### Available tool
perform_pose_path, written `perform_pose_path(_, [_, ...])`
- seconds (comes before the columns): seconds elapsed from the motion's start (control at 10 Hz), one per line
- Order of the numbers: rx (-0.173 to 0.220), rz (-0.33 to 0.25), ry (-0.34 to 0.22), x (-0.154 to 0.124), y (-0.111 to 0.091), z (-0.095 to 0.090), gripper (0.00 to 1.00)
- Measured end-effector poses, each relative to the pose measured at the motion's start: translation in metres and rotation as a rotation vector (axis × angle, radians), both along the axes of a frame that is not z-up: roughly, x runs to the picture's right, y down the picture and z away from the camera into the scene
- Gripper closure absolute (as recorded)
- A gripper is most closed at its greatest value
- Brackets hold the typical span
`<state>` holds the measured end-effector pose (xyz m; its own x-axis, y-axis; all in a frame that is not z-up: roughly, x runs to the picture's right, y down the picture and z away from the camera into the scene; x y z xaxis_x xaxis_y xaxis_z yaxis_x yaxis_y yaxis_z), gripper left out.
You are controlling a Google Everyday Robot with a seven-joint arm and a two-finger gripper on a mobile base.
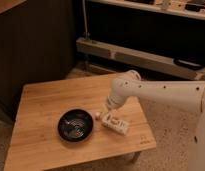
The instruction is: Place the bottle in the ceramic bowl
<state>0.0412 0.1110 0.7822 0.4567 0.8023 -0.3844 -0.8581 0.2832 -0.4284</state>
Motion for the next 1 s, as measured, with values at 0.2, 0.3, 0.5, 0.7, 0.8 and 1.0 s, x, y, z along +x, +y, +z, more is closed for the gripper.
perform_pose_path(0.2, [0.000, -0.002, -0.002, -0.001, 0.000, 0.000, 0.35])
perform_pose_path(0.3, [-0.001, -0.001, 0.000, 0.000, 0.000, 0.000, 0.35])
perform_pose_path(0.5, [0.001, -0.004, 0.000, -0.002, 0.000, 0.000, 0.35])
perform_pose_path(0.7, [0.018, 0.010, 0.023, 0.000, 0.006, 0.004, 0.35])
perform_pose_path(0.8, [0.024, 0.013, 0.029, 0.001, 0.009, 0.005, 0.35])
perform_pose_path(1.0, [0.030, 0.015, 0.038, 0.003, 0.018, 0.010, 0.35])
